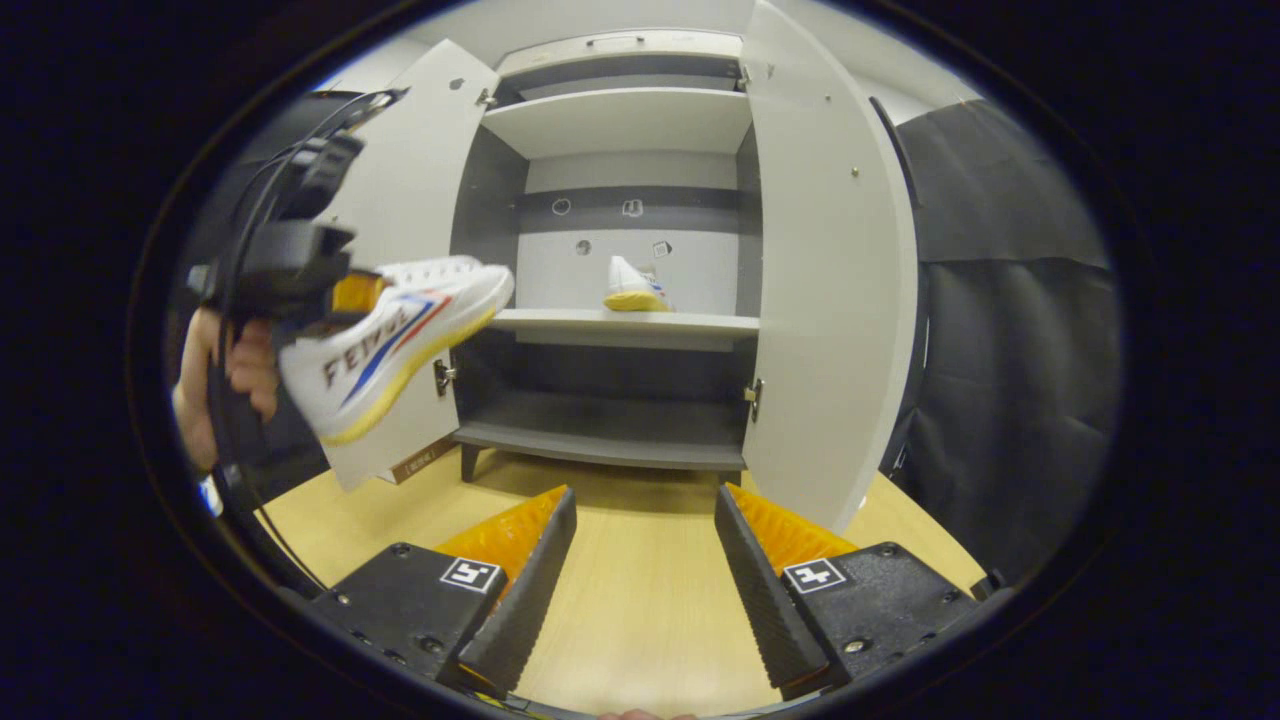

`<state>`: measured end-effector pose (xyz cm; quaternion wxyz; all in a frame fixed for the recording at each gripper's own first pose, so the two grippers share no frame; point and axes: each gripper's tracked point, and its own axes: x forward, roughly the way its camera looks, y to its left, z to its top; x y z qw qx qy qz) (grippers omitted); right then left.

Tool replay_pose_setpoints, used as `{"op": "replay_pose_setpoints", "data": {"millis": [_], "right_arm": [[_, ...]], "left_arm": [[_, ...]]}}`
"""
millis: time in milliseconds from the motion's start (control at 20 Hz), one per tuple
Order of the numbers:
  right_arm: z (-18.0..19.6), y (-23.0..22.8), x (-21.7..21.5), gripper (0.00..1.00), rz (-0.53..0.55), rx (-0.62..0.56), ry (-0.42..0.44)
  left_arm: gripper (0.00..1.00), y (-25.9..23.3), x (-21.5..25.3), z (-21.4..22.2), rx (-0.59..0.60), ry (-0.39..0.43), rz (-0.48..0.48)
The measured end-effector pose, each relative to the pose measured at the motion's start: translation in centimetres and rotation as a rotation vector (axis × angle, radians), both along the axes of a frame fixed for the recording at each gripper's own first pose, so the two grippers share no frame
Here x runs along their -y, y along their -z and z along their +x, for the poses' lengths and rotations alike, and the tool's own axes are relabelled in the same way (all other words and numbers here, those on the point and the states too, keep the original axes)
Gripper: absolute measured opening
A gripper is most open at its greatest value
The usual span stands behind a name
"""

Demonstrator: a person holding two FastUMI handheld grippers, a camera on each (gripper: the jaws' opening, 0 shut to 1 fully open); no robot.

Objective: Grab one shoe with the right hand and put it into the shoe cabinet, grab the other shoe with the left hand and put it into the shoe cabinet; then close the right door with the right hand and the left door with the left hand.

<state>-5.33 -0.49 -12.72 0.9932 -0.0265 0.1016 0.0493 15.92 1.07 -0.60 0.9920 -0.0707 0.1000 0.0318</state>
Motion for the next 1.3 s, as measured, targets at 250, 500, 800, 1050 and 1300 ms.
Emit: {"op": "replay_pose_setpoints", "data": {"millis": [250,500,800,1050,1300], "right_arm": [[-0.6,-0.5,0.5,0.88,-0.007,0.02,0.022],[-1.1,-0.2,1.6,0.88,-0.017,0.01,0.048],[-0.9,0.4,3.3,0.88,0.013,-0.014,0.095],[-0.6,0.5,5.0,0.88,0.017,-0.016,0.14],[-0.1,1.2,6.1,0.88,0.024,-0.034,0.161]], "left_arm": [[0.0,-3.4,0.3,8.1,0.0,-0.011,-0.002],[0.0,-2.2,-0.3,16.7,-0.154,-0.031,0.146],[0.0,0.8,1.6,23.8,-0.351,0.012,0.126],[0.0,5.4,1.3,25.8,-0.503,-0.005,0.094],[0.02,8.1,1.4,26.0,-0.611,-0.008,0.02]]}}
